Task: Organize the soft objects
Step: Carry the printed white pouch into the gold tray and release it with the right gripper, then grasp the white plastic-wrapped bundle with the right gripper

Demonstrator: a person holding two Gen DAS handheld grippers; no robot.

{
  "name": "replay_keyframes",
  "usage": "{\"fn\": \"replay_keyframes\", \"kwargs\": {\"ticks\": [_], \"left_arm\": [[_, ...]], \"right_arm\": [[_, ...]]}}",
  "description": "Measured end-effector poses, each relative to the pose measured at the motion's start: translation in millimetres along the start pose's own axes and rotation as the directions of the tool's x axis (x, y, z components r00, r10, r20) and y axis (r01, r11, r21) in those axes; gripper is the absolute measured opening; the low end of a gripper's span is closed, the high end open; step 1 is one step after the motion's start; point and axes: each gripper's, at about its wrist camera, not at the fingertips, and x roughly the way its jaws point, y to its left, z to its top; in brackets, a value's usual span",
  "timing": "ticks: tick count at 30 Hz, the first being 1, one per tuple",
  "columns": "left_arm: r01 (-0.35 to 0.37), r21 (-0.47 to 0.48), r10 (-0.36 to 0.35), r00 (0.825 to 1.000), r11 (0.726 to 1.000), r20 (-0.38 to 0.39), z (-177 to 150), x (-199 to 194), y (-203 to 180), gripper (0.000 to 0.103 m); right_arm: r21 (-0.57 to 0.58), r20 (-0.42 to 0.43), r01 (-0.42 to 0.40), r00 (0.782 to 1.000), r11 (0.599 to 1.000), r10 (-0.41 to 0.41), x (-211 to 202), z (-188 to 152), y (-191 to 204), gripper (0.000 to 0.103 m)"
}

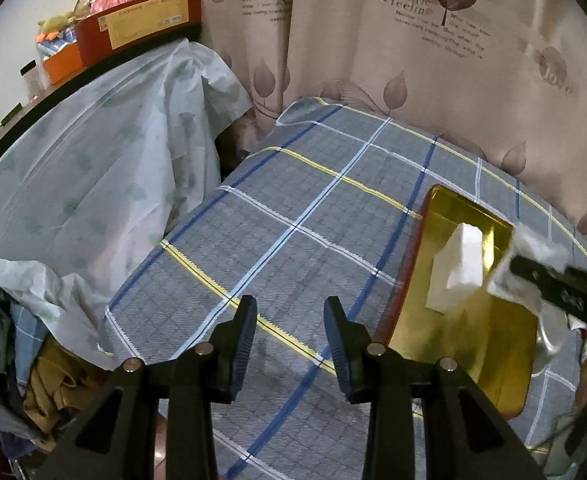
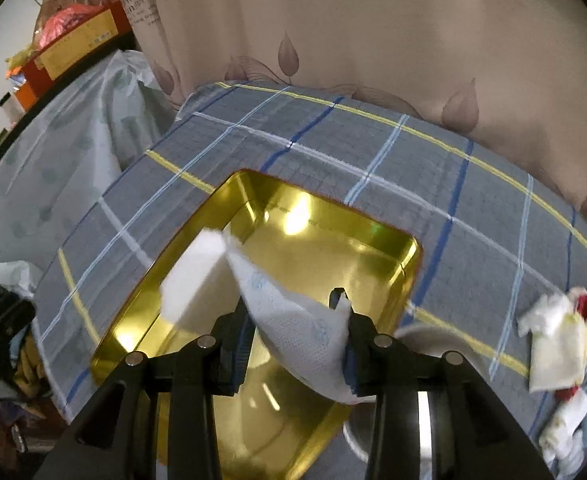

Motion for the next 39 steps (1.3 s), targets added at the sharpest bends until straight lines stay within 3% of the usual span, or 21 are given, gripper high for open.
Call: {"fn": "replay_keyframes", "kwargs": {"ticks": [10,11,12,14,18,23,31,35,39], "left_arm": [[0.041,-0.002,-0.041,0.999,0.999,-0.017,-2,2,-4,0.035],[0.04,-0.003,-0.04,0.999,0.999,-0.015,-2,3,-4,0.035],[0.037,-0.004,-0.037,0.999,0.999,-0.014,-2,3,-3,0.035],[0.036,-0.007,-0.036,0.999,0.999,-0.013,-2,4,-3,0.035],[0.033,0.002,-0.033,0.999,0.999,-0.022,-2,5,-4,0.035],[0.03,0.014,-0.03,1.0,0.999,-0.006,-4,-1,-8,0.035],[0.041,0.079,-0.041,0.999,0.996,-0.001,-13,-7,-33,0.035],[0.053,0.116,-0.053,0.999,0.992,-0.003,-19,-10,-47,0.035],[0.067,0.153,-0.067,0.998,0.986,-0.006,-23,-12,-60,0.035]], "right_arm": [[0.021,-0.051,0.002,0.999,1.0,-0.001,38,18,-1,0.037],[0.024,-0.052,-0.004,0.999,1.0,0.005,39,18,-1,0.044],[0.025,-0.05,-0.011,0.999,1.0,0.013,39,17,-1,0.057],[0.02,-0.036,-0.012,0.999,1.0,0.012,35,16,-1,0.066],[0.01,-0.014,-0.011,1.0,1.0,0.011,22,14,1,0.067],[0.004,0.015,-0.02,1.0,1.0,0.02,-7,2,0,0.068],[0.021,0.024,-0.076,0.997,0.997,0.076,-69,-54,-17,0.068],[0.042,0.042,-0.044,0.998,0.998,0.042,-102,-77,-43,0.068],[0.094,0.047,0.039,0.998,0.995,-0.044,-137,-103,-95,0.068]]}}
